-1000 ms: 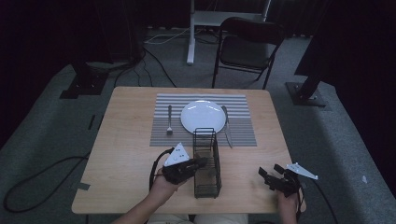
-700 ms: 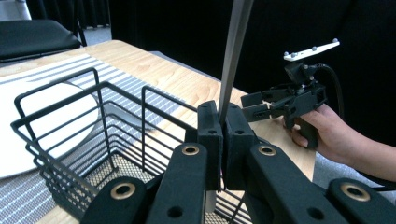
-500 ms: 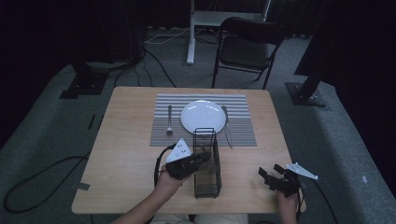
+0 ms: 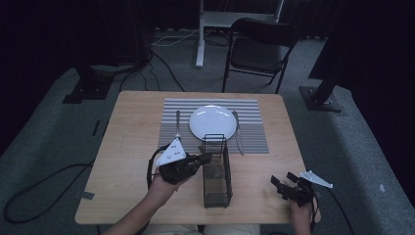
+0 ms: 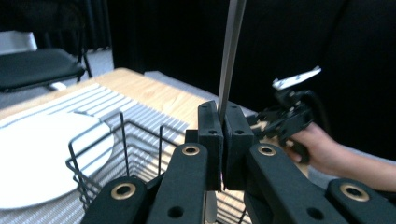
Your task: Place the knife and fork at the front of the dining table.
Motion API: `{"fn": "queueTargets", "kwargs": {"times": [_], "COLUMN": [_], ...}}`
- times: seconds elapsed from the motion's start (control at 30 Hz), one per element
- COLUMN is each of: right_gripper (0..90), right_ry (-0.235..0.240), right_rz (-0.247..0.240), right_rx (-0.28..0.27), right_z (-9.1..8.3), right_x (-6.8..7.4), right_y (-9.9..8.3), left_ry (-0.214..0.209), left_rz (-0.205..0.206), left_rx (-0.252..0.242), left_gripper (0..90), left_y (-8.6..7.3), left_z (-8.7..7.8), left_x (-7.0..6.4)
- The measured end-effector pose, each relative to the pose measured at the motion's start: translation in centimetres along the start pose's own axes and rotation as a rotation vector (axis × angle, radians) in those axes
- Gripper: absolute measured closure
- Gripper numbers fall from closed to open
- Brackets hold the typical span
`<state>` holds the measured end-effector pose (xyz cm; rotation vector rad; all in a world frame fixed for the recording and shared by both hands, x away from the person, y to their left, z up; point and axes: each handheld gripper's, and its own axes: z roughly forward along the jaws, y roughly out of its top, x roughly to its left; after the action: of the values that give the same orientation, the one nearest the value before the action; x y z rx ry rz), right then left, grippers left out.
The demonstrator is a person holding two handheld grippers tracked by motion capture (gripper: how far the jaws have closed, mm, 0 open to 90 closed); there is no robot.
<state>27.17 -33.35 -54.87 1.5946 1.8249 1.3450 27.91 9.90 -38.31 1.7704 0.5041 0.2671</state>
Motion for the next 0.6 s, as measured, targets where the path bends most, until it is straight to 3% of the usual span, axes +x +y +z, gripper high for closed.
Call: {"fn": "queueTargets", "kwargs": {"times": [0.23, 0.37, 0.6], "right_gripper": [14.9, 14.8, 14.9], "right_ry": [0.0, -0.002, -0.005], "right_rz": [-0.001, -0.003, -0.003], "right_rx": [0.002, 0.006, 0.01], "right_z": [0.0, 0.1, 0.1], "right_x": [0.0, 0.0, 0.0], "right_y": [0.0, 0.0, 0.0], "left_ry": [0.011, 0.015, 0.022], "left_rz": [0.005, -0.012, 0.0], "left_rx": [-0.037, -0.046, -0.058], "left_gripper": [88.2, 88.2, 88.2], "left_y": [1.8, 1.9, 1.4], "left_z": [-2.4, -3.2, -4.4], "left_x": [1.9, 3.2, 5.6]}}
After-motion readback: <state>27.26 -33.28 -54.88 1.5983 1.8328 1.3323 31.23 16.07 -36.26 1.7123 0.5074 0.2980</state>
